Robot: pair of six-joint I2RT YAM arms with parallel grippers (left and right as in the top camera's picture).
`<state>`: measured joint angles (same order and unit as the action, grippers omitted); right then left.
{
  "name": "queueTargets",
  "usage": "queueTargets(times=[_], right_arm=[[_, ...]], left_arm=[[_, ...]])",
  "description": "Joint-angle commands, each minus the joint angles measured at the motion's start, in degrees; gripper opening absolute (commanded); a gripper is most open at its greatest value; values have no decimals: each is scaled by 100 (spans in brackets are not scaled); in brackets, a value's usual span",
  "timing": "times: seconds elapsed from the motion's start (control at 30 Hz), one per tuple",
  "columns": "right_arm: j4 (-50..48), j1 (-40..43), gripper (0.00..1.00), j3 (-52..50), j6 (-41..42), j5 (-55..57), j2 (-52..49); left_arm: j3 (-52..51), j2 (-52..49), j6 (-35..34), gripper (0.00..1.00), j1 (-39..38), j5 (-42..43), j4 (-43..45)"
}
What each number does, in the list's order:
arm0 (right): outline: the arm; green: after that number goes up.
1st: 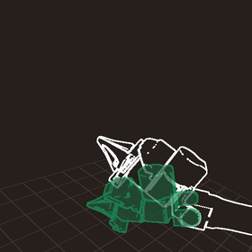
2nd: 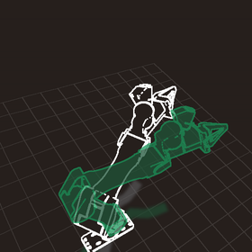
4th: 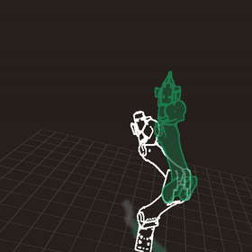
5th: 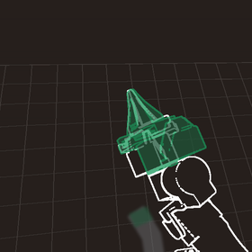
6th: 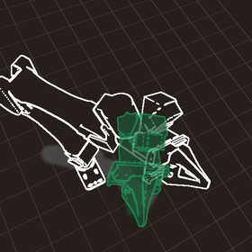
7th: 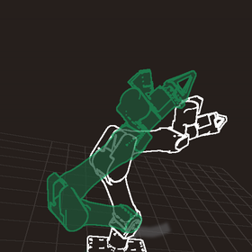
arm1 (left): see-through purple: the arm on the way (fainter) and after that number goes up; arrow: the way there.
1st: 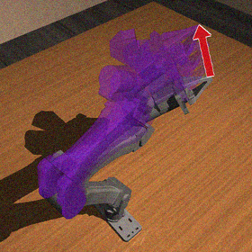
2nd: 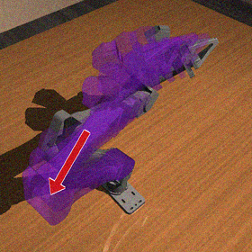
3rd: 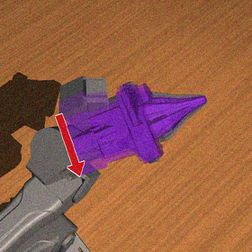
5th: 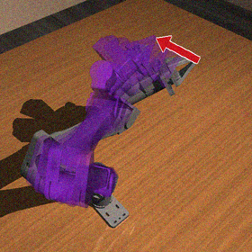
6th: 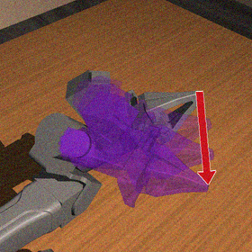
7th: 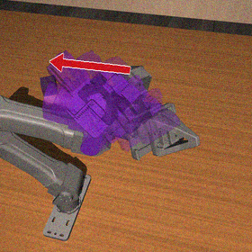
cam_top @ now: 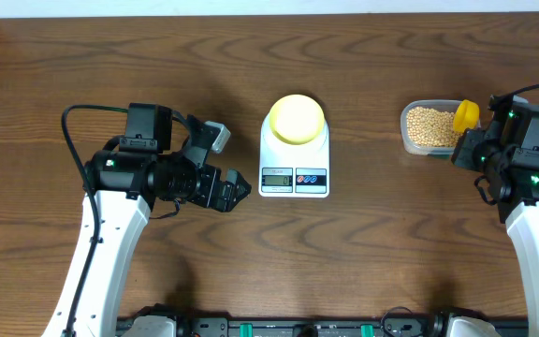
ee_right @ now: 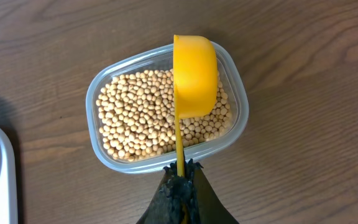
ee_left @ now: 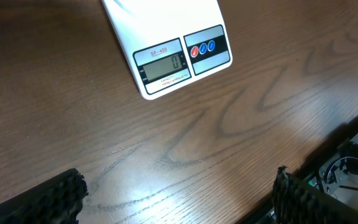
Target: Scoop item into bowl and weigh 50g on scale
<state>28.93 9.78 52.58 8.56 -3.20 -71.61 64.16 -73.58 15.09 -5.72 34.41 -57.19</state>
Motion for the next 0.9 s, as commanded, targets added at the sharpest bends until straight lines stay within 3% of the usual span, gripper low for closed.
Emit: queueTargets(times=[0.0, 0.87], right_arm=[[2, 26, 1, 96, 59, -35, 24], [48, 26, 1, 96, 57, -37, 24]], left_arm=[[-33, -22, 96, 98, 28, 33, 24], [-33, -22, 55, 98, 28, 354, 162]])
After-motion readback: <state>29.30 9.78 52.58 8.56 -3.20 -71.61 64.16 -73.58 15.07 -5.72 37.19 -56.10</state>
